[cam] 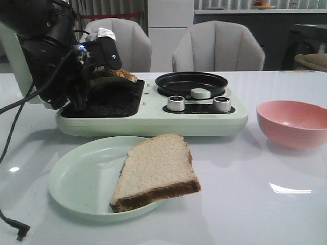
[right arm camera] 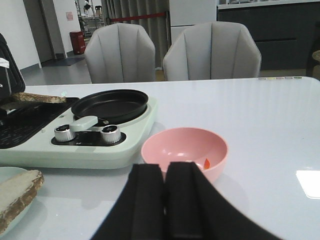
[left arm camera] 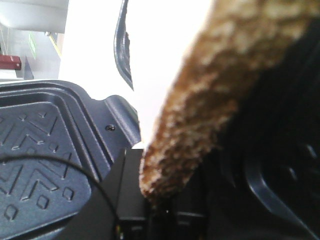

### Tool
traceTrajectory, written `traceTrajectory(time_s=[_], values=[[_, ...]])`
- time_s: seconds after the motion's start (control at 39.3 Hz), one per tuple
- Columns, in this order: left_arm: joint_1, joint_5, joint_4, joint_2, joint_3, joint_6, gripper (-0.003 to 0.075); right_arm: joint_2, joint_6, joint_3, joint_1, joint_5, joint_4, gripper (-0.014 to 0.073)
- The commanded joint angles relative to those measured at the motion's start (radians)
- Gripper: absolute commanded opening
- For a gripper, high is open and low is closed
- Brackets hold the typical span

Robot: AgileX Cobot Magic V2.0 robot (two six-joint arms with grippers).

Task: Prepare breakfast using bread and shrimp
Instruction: 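Carry the bread with the left gripper over the sandwich maker plates, then lower the bread onto the waffle plate and open the left gripper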

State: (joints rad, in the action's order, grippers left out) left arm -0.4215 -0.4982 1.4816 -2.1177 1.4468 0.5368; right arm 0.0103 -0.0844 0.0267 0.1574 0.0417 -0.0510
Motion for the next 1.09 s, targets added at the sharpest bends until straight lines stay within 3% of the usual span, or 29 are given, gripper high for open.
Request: traceTrajectory(time_s=[0.0, 0.08, 0.25, 0.36, 0.69, 0.92, 1.07], values=[[0.003, -0.030, -0.030, 0.037, 0.045, 0.005, 0.0127, 0.022, 0.008, -0.017, -0.005, -0.086, 0.002, 0.0150], [0.003, -0.030, -0.044, 0.033, 0.058, 0.005, 0.0171, 0.022, 0.008, -0.017, -0.005, -0.086, 0.002, 0.0150], [0.003, -0.028, -0.053, 0.031, 0.070, 0.005, 0.0402, 0.022, 0.008, -0.017, -0.005, -0.086, 0.002, 0.0150], [0.003, -0.032, -0.056, 0.031, 0.070, 0.005, 0.0489, 0.022, 0.008, -0.017, -0.005, -0.086, 0.002, 0.0150], [-0.013, -0.020, -0.147, 0.041, 0.071, -0.014, 0.0496, 0.022, 0.008, -0.017, -0.005, -0.086, 0.002, 0.0150], [-0.027, -0.043, -0.307, 0.082, 0.071, -0.163, 0.0496, 0.022, 0.008, -0.017, -0.005, -0.086, 0.002, 0.0150], [-0.031, -0.043, -0.383, 0.121, 0.071, -0.182, 0.0496, 0.022, 0.008, -0.017, -0.005, -0.086, 0.002, 0.0150]])
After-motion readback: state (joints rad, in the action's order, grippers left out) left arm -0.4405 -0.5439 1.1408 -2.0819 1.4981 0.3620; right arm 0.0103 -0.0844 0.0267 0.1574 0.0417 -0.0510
